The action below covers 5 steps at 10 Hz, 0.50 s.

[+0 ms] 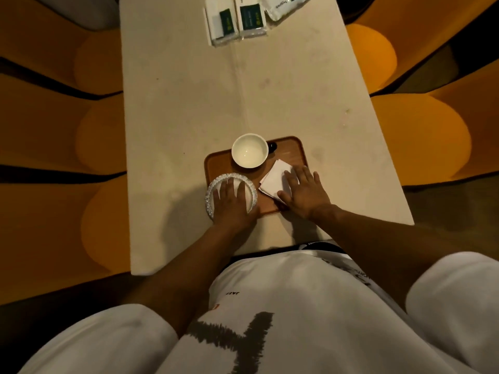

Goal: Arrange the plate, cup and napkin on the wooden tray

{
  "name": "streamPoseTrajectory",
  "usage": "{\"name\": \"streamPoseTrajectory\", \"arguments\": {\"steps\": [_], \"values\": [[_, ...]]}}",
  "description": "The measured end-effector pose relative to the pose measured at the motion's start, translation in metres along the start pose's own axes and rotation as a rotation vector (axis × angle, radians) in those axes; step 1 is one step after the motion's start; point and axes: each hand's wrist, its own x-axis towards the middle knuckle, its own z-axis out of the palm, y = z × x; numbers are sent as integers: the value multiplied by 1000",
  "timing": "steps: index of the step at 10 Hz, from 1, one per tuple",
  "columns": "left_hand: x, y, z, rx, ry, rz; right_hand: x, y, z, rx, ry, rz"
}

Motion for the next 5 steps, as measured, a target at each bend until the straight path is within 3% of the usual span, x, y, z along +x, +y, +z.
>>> {"name": "streamPoseTrajectory", "arguments": {"steps": [3, 5], "values": [[-31, 7, 7, 20, 0, -130, -16, -10, -5, -61, -81, -123], [-30, 13, 12, 38, 35, -93, -24, -13, 0, -76, -47, -125]]}}
